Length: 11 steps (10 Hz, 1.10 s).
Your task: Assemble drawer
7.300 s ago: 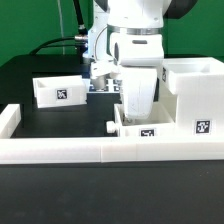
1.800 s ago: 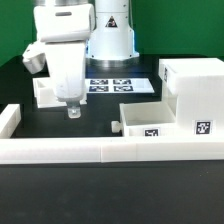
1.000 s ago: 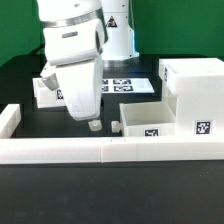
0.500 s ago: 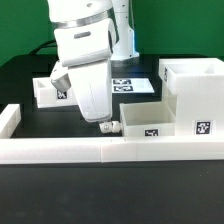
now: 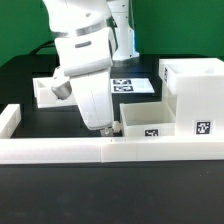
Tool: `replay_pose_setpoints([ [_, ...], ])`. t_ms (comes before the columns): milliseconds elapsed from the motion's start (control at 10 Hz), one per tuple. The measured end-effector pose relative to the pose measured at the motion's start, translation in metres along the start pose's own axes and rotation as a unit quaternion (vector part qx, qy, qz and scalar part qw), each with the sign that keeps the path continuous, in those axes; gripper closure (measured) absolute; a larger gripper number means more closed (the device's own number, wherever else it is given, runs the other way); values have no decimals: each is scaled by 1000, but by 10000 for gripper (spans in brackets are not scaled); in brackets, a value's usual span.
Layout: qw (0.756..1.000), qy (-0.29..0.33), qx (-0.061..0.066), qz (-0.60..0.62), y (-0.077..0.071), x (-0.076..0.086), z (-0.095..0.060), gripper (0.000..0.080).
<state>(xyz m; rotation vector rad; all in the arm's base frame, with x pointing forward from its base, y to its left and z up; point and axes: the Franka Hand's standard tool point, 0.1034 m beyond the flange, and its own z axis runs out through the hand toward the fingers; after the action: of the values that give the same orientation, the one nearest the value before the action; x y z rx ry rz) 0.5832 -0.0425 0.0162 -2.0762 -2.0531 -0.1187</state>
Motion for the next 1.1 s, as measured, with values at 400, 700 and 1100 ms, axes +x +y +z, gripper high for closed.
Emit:
replay_pose_setpoints([
  [400, 1000, 4, 3, 8, 6, 21, 3, 151],
  [700, 1000, -11, 10, 18, 8, 37, 5, 151],
  [1100, 1000, -16, 10, 18, 8, 35, 5, 151],
])
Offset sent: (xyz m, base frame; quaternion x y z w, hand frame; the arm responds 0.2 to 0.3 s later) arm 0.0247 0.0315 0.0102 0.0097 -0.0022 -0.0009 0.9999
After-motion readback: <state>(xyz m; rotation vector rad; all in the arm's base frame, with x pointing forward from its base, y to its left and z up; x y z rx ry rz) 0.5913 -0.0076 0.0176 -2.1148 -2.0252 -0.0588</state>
